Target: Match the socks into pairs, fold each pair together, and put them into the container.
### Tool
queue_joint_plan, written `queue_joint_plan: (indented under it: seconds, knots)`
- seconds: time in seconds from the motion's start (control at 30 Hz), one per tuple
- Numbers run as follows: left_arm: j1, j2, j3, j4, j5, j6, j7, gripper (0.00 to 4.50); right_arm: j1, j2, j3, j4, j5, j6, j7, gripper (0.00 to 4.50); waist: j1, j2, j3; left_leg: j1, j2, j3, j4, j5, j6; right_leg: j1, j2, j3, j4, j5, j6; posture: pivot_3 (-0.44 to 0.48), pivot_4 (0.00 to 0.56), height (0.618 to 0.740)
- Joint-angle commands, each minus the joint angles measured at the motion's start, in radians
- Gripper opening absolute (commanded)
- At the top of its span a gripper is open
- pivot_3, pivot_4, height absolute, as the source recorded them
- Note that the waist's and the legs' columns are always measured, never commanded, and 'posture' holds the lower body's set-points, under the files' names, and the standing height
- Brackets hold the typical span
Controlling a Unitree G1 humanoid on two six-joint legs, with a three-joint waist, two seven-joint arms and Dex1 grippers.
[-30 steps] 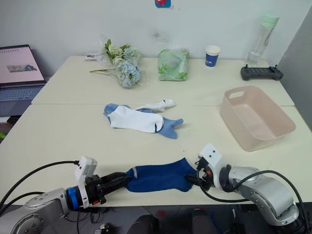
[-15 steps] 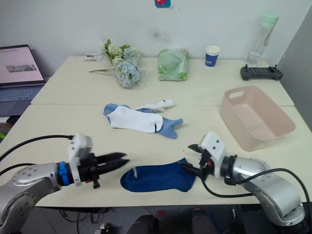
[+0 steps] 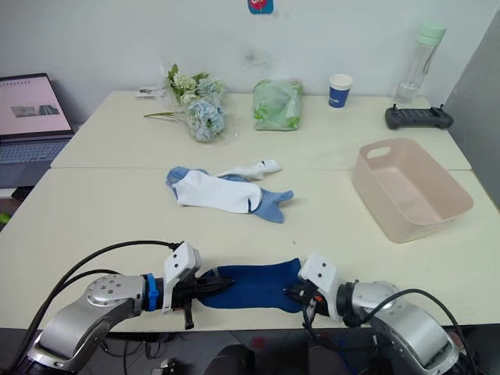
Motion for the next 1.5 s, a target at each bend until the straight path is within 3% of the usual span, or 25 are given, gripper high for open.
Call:
queue_joint_plan:
  seconds: [0.03, 0.13, 0.3, 0.4, 0.53, 0.67, 0.93, 1.1, 1.3, 1.4, 1.5]
  knots:
    - [0.025, 0.014, -0.012, 0.056, 0.052, 0.003, -0.001, 0.0, 0.049, -0.025, -0.04, 0.003, -0.014, 0.001, -0.008, 0.01, -0.001, 0.0, 0.0, 0.004, 0.0, 0.0, -0.001, 0.0, 0.0, 0.004, 0.0, 0.0, -0.001, 0.0, 0.0, 0.0, 0.15, 0.74]
    - [0.032, 0.02, 0.033, 0.031, 0.015, -0.006, -0.019, 0.0, 0.075, -0.025, -0.121, -0.028, 0.018, -0.03, 0.004, 0.01, -0.001, 0.0, -0.001, 0.02, 0.0, 0.002, -0.01, 0.0, 0.0, 0.017, 0.0, 0.001, -0.005, -0.001, 0.0, 0.0, 0.15, 0.74]
    - [-0.014, 0.034, 0.086, -0.08, -0.084, 0.033, -0.072, 0.0, 0.031, 0.038, -0.201, -0.1, 0.118, -0.004, -0.008, 0.01, -0.003, -0.001, -0.001, 0.018, 0.001, 0.002, -0.011, 0.0, 0.0, 0.015, 0.001, 0.001, -0.004, -0.001, 0.0, 0.0, 0.15, 0.74]
    - [-0.082, 0.006, 0.069, -0.131, -0.129, 0.083, -0.06, 0.0, -0.039, 0.095, -0.151, -0.07, 0.086, 0.01, -0.05, 0.01, -0.001, -0.001, 0.0, 0.016, 0.002, 0.0, -0.01, 0.0, 0.0, 0.013, 0.001, 0.0, -0.003, -0.001, 0.0, 0.0, 0.15, 0.74]
    - [-0.099, -0.027, -0.016, -0.089, -0.036, 0.055, -0.033, 0.0, -0.076, 0.124, -0.049, 0.028, -0.013, -0.014, -0.076, 0.01, -0.002, -0.001, 0.0, 0.016, 0.0, 0.001, -0.011, 0.0, 0.0, 0.013, 0.001, 0.001, -0.004, -0.002, 0.001, 0.0, 0.15, 0.74]
    - [-0.08, -0.06, -0.045, -0.004, 0.021, 0.057, 0.015, 0.0, -0.088, 0.121, -0.039, 0.084, -0.055, -0.011, -0.086, 0.01, -0.001, -0.001, 0.0, 0.014, 0.0, 0.001, -0.011, 0.0, 0.0, 0.011, 0.001, 0.001, -0.004, -0.002, 0.001, 0.0, 0.15, 0.74]
    - [-0.04, -0.043, -0.05, 0.056, 0.092, -0.025, -0.012, 0.0, -0.063, 0.099, -0.149, 0.099, -0.046, 0.001, -0.088, 0.01, -0.001, -0.001, 0.0, 0.016, 0.0, 0.001, -0.011, 0.0, 0.0, 0.013, 0.0, 0.0, -0.003, -0.002, 0.001, 0.0, 0.15, 0.74]
    - [-0.101, -0.068, -0.049, 0.004, 0.064, -0.047, -0.037, 0.0, -0.051, 0.162, -0.246, -0.001, 0.072, 0.007, -0.084, 0.01, -0.001, 0.0, 0.0, 0.016, 0.001, 0.0, -0.011, 0.0, 0.0, 0.012, 0.0, 0.0, -0.003, -0.002, 0.001, 0.0, 0.15, 0.74]
    - [-0.176, -0.097, -0.112, -0.046, 0.045, 0.003, -0.077, 0.0, 0.003, 0.138, -0.327, -0.051, 0.122, 0.034, -0.085, 0.01, 0.002, -0.001, 0.0, 0.014, -0.002, 0.0, -0.01, 0.0, 0.0, 0.013, 0.0, 0.0, -0.004, -0.002, 0.001, 0.0, 0.15, 0.74]
    - [-0.159, -0.05, -0.173, -0.011, 0.12, -0.046, -0.125, 0.0, 0.06, 0.109, -0.339, -0.079, 0.125, 0.038, -0.08, 0.62, -0.001, -0.001, 0.0, 0.014, -0.001, 0.001, -0.011, 0.0, 0.0, 0.012, 0.0, 0.0, -0.005, -0.002, 0.001, 0.0, 0.15, 0.74]
    - [-0.155, -0.049, -0.194, 0.066, 0.178, -0.098, -0.116, 0.0, 0.108, 0.11, -0.318, -0.086, 0.104, 0.037, -0.111, 1.61, -0.002, 0.0, 0.0, 0.015, 0.0, 0.0, -0.011, 0.0, 0.0, 0.012, 0.001, 0.0, -0.003, -0.002, 0.001, 0.0, 0.15, 0.74]
